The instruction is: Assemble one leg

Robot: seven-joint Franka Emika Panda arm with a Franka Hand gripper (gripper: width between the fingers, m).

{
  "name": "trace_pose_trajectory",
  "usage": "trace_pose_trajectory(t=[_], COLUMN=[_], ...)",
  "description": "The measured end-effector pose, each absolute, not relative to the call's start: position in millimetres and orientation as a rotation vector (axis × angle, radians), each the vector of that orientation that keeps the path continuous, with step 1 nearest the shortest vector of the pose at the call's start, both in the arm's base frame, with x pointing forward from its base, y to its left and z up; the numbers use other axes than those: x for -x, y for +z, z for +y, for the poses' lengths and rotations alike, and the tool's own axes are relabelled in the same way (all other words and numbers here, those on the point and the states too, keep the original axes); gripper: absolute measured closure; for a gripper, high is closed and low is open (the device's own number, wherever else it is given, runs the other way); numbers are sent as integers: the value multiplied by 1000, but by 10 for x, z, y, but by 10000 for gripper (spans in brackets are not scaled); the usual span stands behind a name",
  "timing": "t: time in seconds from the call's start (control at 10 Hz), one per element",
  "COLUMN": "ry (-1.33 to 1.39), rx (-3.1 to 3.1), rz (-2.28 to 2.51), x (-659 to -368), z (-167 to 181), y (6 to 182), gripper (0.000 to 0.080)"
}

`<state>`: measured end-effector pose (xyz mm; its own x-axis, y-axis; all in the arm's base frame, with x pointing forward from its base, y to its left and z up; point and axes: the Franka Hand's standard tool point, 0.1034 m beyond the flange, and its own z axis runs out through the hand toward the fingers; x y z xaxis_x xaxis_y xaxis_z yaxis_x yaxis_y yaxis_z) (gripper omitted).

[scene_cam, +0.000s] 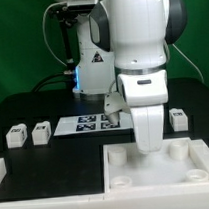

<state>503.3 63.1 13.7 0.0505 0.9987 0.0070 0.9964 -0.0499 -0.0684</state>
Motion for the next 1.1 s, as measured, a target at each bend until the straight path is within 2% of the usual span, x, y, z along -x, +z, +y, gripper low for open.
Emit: trace_pose_trajectory(t=[0.1,0.2,0.3,0.4,0.5,1.1], ry=[65,65,65,65,65,65], rx=[2237,2237,2237,2237,2237,2238], rz=[-2127,-2126,-2126,-2126,-2126,-2126], x=[-5033,-5033,-5033,-5032,-5032,-5032], z=[629,629,628,628,627,626], y=[137,136,136,135,135,135], gripper=[544,544,350,223,172,150])
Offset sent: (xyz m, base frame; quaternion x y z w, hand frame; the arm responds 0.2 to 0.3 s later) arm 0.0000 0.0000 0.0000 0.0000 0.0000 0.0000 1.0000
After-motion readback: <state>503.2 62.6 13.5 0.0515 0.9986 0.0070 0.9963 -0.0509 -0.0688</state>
